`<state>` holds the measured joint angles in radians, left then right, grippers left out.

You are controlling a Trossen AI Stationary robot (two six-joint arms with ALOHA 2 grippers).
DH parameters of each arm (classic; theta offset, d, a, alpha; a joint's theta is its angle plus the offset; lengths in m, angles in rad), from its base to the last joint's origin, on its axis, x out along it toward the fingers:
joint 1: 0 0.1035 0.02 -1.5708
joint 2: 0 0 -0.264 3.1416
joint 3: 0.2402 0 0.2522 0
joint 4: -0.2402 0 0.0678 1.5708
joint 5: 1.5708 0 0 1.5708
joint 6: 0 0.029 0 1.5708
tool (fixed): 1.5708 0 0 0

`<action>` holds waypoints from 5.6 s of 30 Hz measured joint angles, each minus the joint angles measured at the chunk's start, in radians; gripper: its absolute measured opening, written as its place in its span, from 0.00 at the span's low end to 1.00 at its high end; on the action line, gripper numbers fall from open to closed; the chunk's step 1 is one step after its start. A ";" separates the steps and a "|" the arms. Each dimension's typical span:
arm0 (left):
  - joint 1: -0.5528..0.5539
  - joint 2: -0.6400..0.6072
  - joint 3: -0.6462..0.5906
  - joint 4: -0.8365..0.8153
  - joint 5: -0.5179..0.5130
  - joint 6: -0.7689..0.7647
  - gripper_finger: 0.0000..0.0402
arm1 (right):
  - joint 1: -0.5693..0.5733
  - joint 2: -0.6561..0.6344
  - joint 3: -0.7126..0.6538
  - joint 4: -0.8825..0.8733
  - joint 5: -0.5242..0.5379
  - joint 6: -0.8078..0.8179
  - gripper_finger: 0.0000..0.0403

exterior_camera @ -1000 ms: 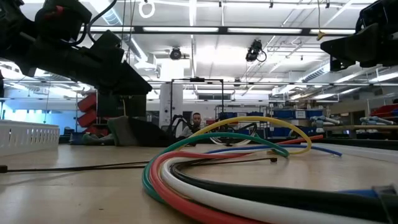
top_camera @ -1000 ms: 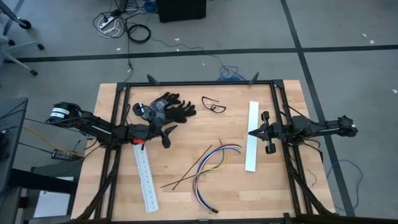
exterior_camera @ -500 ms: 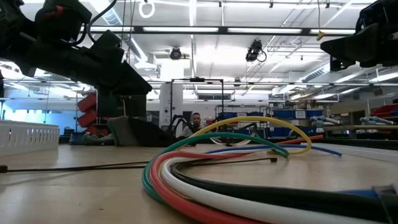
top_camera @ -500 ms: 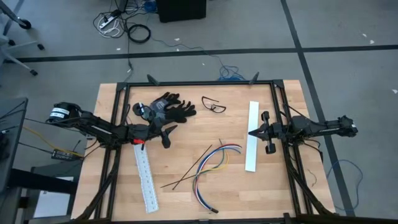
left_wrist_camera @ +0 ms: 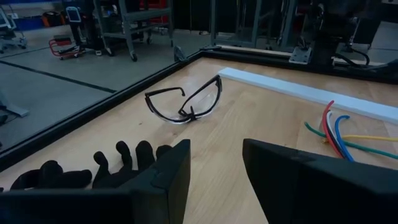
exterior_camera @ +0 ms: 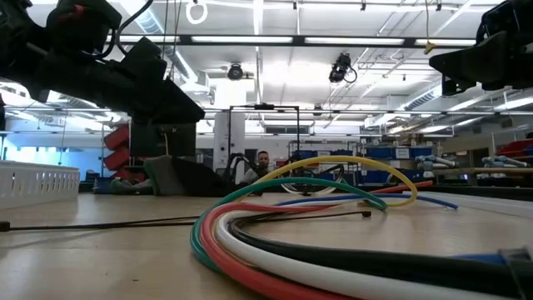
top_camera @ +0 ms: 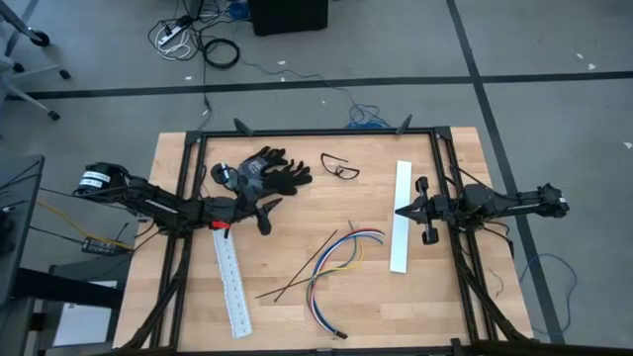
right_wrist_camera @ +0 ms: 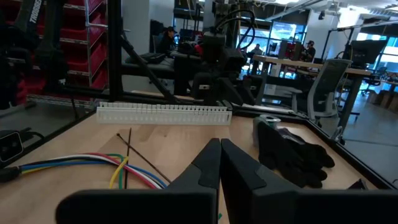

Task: Ziptie cables
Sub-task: Insert the top black zip tie pointed tail end through the slot to form a loop

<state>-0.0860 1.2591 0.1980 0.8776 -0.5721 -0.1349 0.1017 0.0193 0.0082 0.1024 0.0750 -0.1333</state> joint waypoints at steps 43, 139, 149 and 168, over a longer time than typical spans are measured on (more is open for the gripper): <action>0.023 0.000 0.000 0.238 -0.061 -0.066 0.35 | -0.001 0.012 0.031 0.319 0.048 -0.058 0.02; -0.105 -0.450 0.493 -1.294 -0.124 -0.034 0.33 | -0.119 1.309 1.106 -0.752 0.361 0.283 0.06; -0.222 -0.593 0.317 -1.290 -0.194 -0.259 0.30 | 0.015 1.084 0.891 -0.760 0.519 0.486 0.06; -0.175 -0.540 0.235 -1.122 -0.267 -0.212 0.33 | -0.084 0.959 0.609 -0.264 0.429 0.332 0.10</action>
<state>-0.2615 0.7193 0.4330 -0.2440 -0.8393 -0.3470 0.0178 0.9779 0.6170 -0.1616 0.5040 0.1990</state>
